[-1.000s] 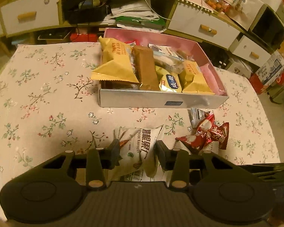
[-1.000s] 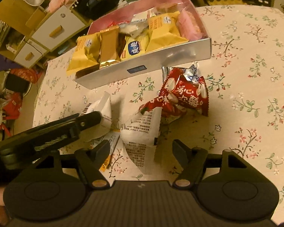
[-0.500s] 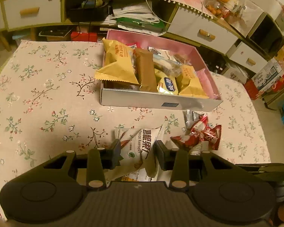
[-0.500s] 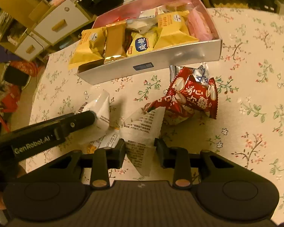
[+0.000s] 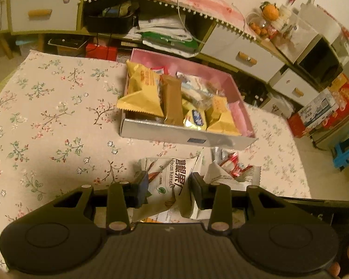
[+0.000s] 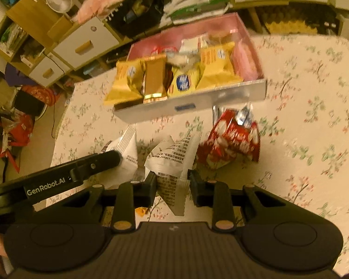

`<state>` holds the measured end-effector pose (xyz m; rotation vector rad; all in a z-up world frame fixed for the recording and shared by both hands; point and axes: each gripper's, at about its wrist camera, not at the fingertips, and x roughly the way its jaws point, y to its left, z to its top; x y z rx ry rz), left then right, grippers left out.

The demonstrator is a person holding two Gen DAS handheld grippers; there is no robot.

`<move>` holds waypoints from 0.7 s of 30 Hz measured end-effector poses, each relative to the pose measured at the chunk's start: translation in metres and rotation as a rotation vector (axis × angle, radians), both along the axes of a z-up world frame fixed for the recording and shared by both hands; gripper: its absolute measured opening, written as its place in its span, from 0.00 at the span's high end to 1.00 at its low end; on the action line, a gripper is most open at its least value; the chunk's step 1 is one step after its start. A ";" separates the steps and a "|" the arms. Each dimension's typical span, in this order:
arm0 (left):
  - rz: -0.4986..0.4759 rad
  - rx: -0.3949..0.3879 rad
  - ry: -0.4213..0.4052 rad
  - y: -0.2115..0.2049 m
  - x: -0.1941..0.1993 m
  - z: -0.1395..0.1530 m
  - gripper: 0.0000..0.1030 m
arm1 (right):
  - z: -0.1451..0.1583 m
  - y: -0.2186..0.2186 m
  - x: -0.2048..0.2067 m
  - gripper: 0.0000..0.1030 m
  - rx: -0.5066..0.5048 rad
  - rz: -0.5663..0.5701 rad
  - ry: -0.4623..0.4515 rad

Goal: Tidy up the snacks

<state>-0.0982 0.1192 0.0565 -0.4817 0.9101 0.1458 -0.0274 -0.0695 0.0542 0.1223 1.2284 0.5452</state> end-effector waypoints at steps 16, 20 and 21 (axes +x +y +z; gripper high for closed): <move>0.058 0.005 -0.086 0.006 -0.005 0.024 0.56 | 0.029 -0.030 0.014 0.74 0.085 -0.093 -0.091; 0.084 0.000 -0.112 0.011 -0.006 0.030 0.56 | 0.032 -0.040 0.021 0.74 0.086 -0.131 -0.104; 0.089 -0.002 -0.117 0.012 -0.006 0.032 0.56 | 0.033 -0.043 0.023 0.74 0.087 -0.142 -0.108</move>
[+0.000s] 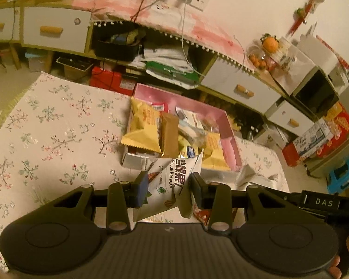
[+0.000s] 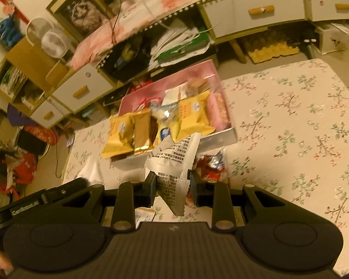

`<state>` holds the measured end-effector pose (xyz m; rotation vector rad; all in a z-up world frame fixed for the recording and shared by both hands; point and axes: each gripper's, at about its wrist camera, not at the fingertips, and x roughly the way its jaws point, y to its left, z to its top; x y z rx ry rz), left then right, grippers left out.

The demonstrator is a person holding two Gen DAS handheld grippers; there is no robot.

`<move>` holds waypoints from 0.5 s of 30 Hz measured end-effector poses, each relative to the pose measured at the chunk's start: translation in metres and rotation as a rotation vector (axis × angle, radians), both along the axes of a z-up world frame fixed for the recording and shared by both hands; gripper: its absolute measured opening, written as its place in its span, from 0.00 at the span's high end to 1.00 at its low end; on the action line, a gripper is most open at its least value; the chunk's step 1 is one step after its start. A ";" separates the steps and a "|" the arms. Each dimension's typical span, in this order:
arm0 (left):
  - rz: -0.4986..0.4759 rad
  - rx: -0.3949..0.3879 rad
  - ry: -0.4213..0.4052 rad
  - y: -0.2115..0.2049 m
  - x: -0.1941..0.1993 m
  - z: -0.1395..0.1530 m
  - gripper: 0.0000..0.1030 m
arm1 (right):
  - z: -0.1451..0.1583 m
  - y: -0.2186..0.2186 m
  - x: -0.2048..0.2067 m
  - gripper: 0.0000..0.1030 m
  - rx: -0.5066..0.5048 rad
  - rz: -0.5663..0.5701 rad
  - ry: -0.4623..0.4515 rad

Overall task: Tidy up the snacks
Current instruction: 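Carry both held snacks up and over the pink box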

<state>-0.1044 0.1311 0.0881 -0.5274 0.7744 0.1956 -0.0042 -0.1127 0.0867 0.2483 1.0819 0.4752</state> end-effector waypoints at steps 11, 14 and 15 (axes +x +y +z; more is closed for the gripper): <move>0.047 -0.025 -0.044 0.011 -0.001 0.005 0.56 | -0.002 -0.010 0.011 0.74 -0.026 -0.041 -0.021; 0.069 -0.042 -0.083 0.016 -0.002 0.010 0.56 | -0.003 -0.015 0.016 0.74 -0.021 -0.075 -0.021; 0.079 -0.046 -0.094 0.018 -0.002 0.012 0.56 | -0.003 -0.018 0.018 0.74 -0.018 -0.088 -0.019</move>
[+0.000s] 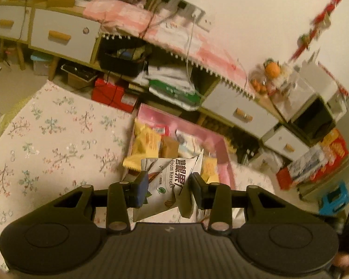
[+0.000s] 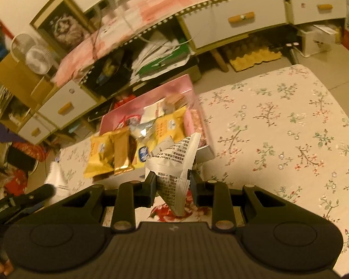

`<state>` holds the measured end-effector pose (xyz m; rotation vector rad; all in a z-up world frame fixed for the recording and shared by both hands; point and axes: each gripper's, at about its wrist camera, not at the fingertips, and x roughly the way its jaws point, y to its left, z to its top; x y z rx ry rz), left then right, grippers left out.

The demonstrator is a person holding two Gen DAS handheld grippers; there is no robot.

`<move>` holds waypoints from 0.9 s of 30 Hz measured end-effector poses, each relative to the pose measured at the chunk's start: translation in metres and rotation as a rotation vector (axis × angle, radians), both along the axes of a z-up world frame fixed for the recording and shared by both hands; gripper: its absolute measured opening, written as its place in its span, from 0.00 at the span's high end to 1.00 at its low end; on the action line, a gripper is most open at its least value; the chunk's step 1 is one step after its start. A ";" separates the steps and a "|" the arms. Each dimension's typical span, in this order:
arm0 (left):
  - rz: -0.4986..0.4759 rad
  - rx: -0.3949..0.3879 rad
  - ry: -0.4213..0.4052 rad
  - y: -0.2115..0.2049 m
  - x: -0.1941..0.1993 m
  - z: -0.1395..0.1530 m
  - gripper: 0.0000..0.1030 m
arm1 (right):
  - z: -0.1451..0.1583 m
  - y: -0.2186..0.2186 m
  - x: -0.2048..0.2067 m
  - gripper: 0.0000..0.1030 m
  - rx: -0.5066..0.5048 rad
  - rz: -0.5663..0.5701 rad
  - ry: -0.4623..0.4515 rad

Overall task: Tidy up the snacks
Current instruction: 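Carry both held snacks up and over the pink box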

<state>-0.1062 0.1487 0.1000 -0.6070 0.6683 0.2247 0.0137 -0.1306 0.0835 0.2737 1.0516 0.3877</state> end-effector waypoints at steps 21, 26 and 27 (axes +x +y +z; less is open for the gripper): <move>0.050 -0.038 -0.062 0.041 0.071 0.005 0.56 | -0.014 -0.023 0.046 0.74 0.146 -0.120 0.041; -0.017 0.039 -0.038 0.039 0.116 -0.006 0.56 | -0.018 -0.017 0.067 0.74 0.163 -0.125 0.029; -0.031 0.048 -0.037 0.040 0.123 -0.010 0.56 | -0.018 -0.012 0.072 0.74 0.163 -0.116 0.016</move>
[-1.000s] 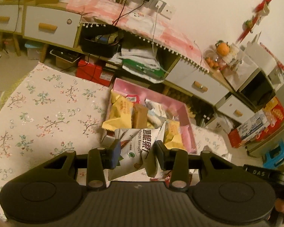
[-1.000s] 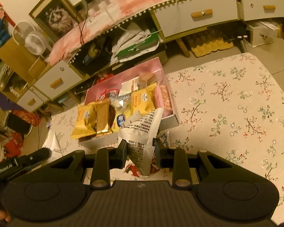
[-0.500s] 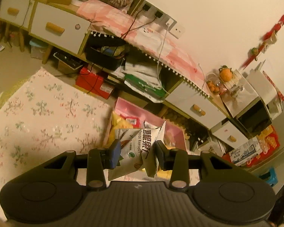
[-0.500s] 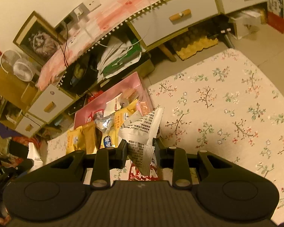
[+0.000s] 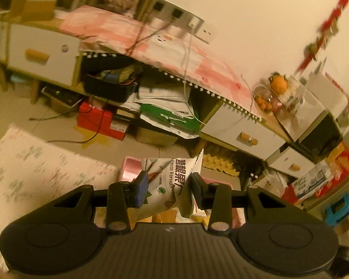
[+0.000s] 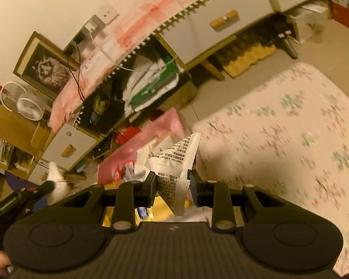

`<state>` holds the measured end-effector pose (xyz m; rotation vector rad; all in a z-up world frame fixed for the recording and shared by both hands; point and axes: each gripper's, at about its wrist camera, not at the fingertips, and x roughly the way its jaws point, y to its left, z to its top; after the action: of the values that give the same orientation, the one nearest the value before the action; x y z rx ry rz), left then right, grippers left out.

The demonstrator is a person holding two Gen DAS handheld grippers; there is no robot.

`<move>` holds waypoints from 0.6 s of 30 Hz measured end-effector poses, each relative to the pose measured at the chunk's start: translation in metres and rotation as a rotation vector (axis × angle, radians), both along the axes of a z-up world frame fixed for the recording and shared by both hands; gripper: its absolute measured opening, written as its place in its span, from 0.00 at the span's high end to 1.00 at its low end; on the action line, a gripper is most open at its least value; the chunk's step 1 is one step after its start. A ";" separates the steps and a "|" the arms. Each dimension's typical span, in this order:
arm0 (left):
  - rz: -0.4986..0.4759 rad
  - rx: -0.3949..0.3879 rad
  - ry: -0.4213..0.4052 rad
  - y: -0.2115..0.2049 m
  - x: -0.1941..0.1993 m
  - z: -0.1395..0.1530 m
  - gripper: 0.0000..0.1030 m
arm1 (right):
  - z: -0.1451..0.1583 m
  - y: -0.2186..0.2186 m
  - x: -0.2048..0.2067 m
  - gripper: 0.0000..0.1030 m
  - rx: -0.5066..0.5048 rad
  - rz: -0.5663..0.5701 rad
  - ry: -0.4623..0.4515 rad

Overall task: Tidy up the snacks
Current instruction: 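Carry both held snacks up and over the pink box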

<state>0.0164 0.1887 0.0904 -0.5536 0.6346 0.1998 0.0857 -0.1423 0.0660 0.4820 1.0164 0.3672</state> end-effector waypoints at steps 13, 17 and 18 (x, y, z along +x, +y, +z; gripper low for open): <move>-0.106 0.174 0.148 0.002 0.062 -0.059 0.56 | -0.035 0.096 0.050 0.74 -0.012 0.183 -0.045; -0.106 0.164 0.161 0.004 0.061 -0.065 0.53 | -0.043 0.124 0.058 0.74 -0.047 0.256 -0.034; -0.101 0.161 0.162 0.005 0.060 -0.064 0.49 | -0.045 0.127 0.061 0.74 -0.049 0.268 -0.028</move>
<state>0.0760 0.1940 0.0264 -0.3515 0.7942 0.1997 0.1463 -0.0154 0.0207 0.2958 1.0628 0.5854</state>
